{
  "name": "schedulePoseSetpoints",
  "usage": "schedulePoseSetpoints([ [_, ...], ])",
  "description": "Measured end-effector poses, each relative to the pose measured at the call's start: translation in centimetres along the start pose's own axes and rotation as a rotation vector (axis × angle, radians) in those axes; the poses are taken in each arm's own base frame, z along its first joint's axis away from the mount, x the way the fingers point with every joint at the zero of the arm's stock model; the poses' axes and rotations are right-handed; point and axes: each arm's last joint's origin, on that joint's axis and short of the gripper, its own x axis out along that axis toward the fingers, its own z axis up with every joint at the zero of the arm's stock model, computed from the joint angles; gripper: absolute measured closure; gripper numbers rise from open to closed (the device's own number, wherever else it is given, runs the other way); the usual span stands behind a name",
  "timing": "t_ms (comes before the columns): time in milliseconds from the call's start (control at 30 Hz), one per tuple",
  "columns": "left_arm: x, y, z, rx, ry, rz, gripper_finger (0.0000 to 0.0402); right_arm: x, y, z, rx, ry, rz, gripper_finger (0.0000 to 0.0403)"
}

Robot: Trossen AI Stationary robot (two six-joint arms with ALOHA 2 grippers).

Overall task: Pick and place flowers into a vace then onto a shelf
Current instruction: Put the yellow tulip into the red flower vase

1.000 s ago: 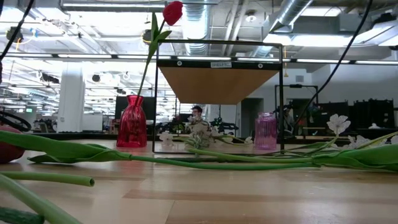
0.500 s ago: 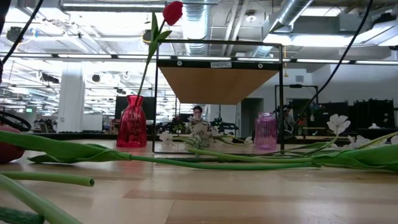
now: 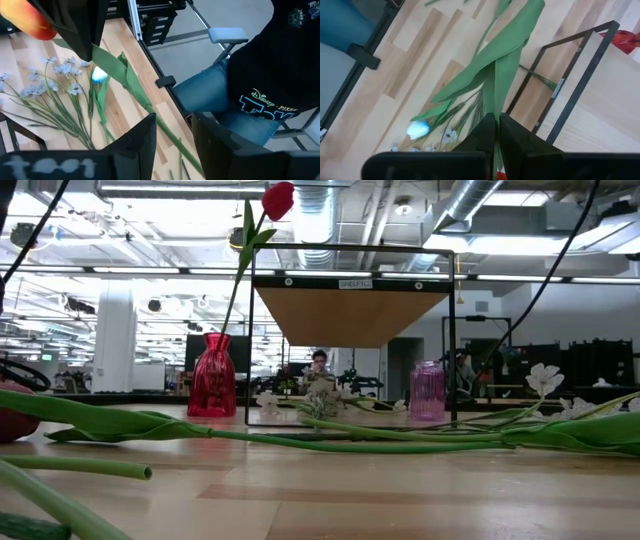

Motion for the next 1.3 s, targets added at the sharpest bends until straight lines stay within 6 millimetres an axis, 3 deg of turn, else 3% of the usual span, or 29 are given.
schedulePoseSetpoints([
  [900,0.6,-1.7,-0.5,0.056,0.047,-0.129,0.0288,-0.1,1.1,0.2,-0.110,-0.004,0.005,0.0390],
  [1300,-0.3,-1.0,-0.5,0.085,0.043,-0.078,0.0288,-0.1,0.4,0.1,-0.117,0.028,-0.145,0.0390],
])
